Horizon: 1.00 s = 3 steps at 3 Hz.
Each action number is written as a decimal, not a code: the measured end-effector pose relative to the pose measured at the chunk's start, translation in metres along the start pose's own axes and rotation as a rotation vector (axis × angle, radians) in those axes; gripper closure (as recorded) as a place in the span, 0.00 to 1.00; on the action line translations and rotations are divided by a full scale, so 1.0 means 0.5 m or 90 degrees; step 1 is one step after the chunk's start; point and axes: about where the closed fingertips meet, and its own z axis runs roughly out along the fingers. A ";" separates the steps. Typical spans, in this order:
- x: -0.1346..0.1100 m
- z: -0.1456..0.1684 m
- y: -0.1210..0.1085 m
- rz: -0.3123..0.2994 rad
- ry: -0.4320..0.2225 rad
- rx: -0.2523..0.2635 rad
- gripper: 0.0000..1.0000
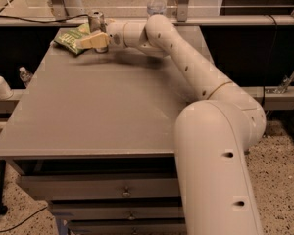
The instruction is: Move redbull can near green jalapeno chip bag
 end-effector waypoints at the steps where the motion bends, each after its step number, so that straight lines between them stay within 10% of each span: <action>1: -0.021 -0.063 0.033 -0.010 -0.007 0.004 0.00; 3: 0.001 -0.199 0.125 -0.008 0.005 0.022 0.00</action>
Offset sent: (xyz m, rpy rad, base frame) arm -0.1079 -0.0825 0.0080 -0.0105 -0.0080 -0.0414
